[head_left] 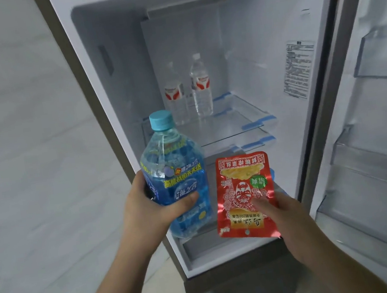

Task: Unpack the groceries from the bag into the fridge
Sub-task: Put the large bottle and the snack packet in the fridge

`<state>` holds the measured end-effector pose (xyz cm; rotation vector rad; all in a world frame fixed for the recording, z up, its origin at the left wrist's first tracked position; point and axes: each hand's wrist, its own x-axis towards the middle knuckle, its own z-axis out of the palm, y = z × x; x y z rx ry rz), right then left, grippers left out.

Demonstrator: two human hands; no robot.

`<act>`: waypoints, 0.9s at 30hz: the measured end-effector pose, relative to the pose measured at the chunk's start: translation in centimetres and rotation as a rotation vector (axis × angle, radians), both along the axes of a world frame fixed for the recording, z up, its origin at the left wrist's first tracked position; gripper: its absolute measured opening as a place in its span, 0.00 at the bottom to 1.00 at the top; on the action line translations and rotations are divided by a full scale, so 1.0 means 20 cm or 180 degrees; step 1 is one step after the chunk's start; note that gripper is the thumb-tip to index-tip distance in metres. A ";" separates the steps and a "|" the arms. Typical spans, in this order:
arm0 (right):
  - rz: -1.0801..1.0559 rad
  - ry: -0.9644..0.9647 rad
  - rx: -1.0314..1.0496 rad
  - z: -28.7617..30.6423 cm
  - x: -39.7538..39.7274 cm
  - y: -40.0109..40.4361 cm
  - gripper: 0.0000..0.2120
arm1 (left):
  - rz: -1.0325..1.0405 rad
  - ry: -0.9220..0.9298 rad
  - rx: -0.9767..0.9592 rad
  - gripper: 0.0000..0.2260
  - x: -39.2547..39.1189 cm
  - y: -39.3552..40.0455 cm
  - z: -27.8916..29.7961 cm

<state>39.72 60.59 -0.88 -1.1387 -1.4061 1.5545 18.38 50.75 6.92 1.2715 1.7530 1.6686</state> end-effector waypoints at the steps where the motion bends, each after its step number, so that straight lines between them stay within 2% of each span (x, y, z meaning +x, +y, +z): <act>1: 0.0041 -0.0014 -0.0002 -0.02 -0.02 0.03 0.14 | -0.0010 0.0007 -0.0021 0.35 -0.02 0.03 -0.02; 9: 0.0090 -0.0307 -0.0093 -0.13 -0.11 0.26 0.15 | -0.0097 0.0034 -0.0135 0.31 -0.19 0.30 -0.09; 14: 0.0042 -0.0587 -0.0328 -0.31 -0.17 0.34 0.12 | -0.0190 -0.0079 -0.0207 0.33 -0.25 0.41 -0.14; 20: 0.0089 -0.0562 -0.0726 -0.47 -0.19 0.45 0.11 | -0.0150 -0.0082 -0.0399 0.37 -0.28 0.48 -0.21; 27: 0.0434 -0.0702 -0.1029 -0.65 -0.26 0.65 0.15 | 0.0082 -0.0097 -0.0478 0.36 -0.26 0.54 -0.27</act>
